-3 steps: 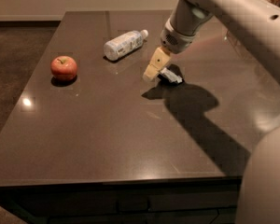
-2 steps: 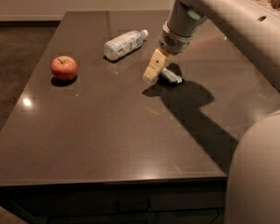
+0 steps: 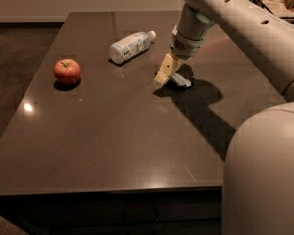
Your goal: Move rxbar blueberry near apple
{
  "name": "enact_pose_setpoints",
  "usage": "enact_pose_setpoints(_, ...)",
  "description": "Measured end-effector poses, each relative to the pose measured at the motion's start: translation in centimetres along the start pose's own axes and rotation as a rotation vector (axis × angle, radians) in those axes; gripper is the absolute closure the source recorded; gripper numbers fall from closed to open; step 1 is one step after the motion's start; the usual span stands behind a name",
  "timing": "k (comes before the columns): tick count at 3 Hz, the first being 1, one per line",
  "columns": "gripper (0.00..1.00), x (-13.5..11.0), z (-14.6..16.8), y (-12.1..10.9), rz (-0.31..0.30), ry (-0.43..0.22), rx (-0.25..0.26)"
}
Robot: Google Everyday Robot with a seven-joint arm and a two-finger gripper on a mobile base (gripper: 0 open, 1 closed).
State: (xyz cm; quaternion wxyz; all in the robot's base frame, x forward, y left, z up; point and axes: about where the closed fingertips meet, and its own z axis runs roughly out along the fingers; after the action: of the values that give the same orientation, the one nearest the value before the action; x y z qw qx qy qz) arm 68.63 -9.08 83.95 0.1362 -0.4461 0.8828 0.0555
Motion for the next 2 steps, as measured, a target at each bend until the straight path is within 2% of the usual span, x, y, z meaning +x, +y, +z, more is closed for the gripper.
enact_pose_setpoints(1, 0.16, 0.37, 0.39, -0.57, 0.004, 0.013, -0.002)
enact_pose_setpoints(2, 0.4, 0.48, 0.44, -0.7, -0.002, 0.018, -0.011)
